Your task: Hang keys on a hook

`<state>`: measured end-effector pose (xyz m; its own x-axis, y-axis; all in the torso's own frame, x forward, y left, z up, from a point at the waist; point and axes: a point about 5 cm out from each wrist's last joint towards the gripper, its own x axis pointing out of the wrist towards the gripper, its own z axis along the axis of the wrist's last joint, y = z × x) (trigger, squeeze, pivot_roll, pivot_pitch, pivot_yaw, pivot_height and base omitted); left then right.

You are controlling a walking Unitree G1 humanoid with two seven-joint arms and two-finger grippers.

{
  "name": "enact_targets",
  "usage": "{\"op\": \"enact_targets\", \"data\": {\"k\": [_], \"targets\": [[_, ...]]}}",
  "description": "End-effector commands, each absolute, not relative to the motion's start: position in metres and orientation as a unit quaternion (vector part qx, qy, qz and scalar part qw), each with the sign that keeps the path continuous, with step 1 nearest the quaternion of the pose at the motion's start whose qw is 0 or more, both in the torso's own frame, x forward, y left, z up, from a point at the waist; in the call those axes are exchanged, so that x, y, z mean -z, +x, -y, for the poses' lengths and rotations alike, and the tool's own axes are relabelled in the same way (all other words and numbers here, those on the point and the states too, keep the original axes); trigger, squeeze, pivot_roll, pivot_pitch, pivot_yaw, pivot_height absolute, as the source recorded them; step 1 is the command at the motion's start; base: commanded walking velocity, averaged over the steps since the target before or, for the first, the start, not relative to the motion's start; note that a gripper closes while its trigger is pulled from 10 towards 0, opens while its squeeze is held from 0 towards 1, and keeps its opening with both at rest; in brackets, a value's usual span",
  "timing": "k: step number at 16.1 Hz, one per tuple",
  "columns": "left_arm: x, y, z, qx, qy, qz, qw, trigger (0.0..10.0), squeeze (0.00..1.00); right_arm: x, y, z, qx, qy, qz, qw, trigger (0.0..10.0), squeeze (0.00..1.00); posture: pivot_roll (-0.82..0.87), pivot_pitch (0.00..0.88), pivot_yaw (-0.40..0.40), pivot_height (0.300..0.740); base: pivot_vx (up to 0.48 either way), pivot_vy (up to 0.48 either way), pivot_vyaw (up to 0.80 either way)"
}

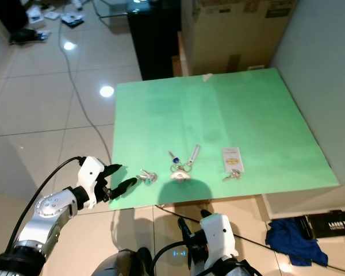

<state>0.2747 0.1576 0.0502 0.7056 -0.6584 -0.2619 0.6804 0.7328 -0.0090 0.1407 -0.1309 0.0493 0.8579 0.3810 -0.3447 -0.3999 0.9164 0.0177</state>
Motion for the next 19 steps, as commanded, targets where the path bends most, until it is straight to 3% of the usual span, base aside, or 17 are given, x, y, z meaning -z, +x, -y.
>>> {"op": "enact_targets", "data": {"k": [1,4,8,15,19], "targets": [[-0.048,0.27,-0.145,0.366,0.027,-0.127,0.921,10.0,0.0,-0.043,0.139,0.122,-0.221,-0.019,-0.18,0.958,10.0,0.0,-0.21,0.213,0.127,0.727,0.0,0.0,0.0],[-0.045,0.269,-0.121,0.365,0.004,-0.132,0.922,10.0,0.0,-0.038,0.148,0.107,-0.246,-0.018,-0.174,0.953,10.0,0.0,-0.23,0.177,0.132,0.727,0.0,0.0,0.0],[-0.038,0.274,-0.106,0.358,-0.004,-0.147,0.922,10.0,0.0,-0.034,0.149,0.103,-0.256,-0.018,-0.175,0.951,10.0,0.0,-0.24,0.17,0.132,0.727,0.0,0.0,0.0],[-0.033,0.288,-0.105,0.326,0.0,-0.16,0.932,10.0,0.0,-0.032,0.142,0.102,-0.255,-0.019,-0.18,0.95,10.0,0.0,-0.26,0.195,0.132,0.727,0.0,0.0,0.0],[-0.028,0.286,-0.092,0.338,-0.003,-0.165,0.927,10.0,0.0,-0.031,0.139,0.103,-0.252,-0.019,-0.183,0.95,10.0,0.0,-0.26,0.208,0.133,0.727,0.0,0.0,0.0]]}}
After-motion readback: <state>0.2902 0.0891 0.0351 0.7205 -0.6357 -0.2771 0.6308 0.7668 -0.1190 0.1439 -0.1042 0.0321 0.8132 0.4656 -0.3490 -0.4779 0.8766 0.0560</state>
